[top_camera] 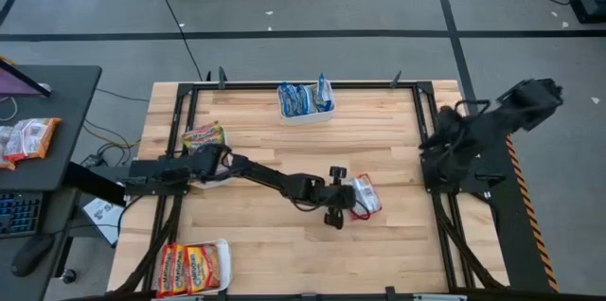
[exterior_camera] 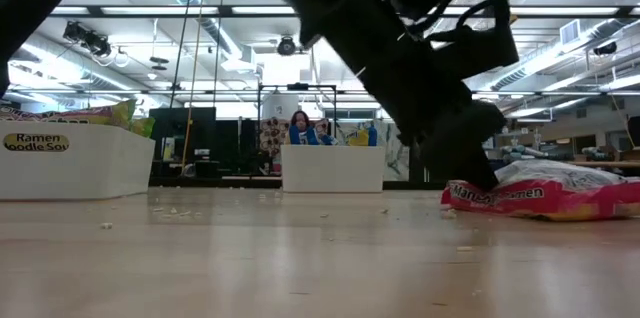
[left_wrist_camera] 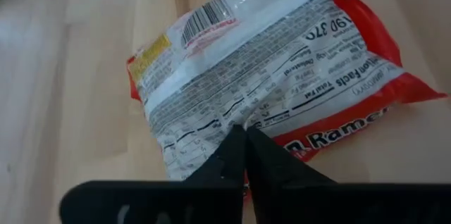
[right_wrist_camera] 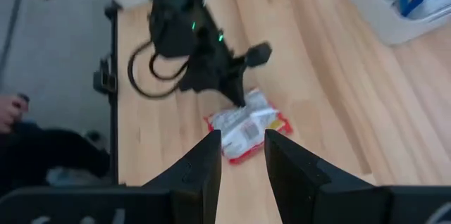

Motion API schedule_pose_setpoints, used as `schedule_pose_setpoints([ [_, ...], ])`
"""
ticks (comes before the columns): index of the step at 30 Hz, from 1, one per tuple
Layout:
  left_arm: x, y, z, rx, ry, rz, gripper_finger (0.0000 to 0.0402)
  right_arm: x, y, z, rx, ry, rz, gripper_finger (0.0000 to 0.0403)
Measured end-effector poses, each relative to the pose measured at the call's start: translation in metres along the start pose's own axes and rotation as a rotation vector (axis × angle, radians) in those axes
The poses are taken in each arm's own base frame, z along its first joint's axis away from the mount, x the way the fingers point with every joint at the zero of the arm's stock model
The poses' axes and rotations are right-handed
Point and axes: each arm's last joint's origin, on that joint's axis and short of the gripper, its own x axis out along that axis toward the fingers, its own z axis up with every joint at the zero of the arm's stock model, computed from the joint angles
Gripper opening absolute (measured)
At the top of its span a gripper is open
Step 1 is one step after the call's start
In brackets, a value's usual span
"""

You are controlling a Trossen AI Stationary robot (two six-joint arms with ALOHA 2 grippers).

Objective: Sort Maruchan noodles
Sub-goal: Put the red noodle pack into the bottom white bin

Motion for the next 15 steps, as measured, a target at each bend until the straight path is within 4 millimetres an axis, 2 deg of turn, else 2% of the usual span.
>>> schedule_pose_setpoints([
  [7, -0.023, 0.026, 0.035, -0.010, 0.141, -0.026, 0.0004, -0.024, -0.021, -0.010, 0.020, -0.102, 0.031, 0.0115],
  [11, -0.051, 0.051, 0.062, -0.110, 0.184, -0.001, 0.0003, -0.025, -0.023, -0.012, -0.026, -0.105, 0.034, 0.0115],
  [15, -0.082, 0.071, 0.076, -0.252, 0.264, -0.018, 0.0002, -0.018, -0.021, -0.015, -0.078, -0.069, 0.044, 0.0115],
])
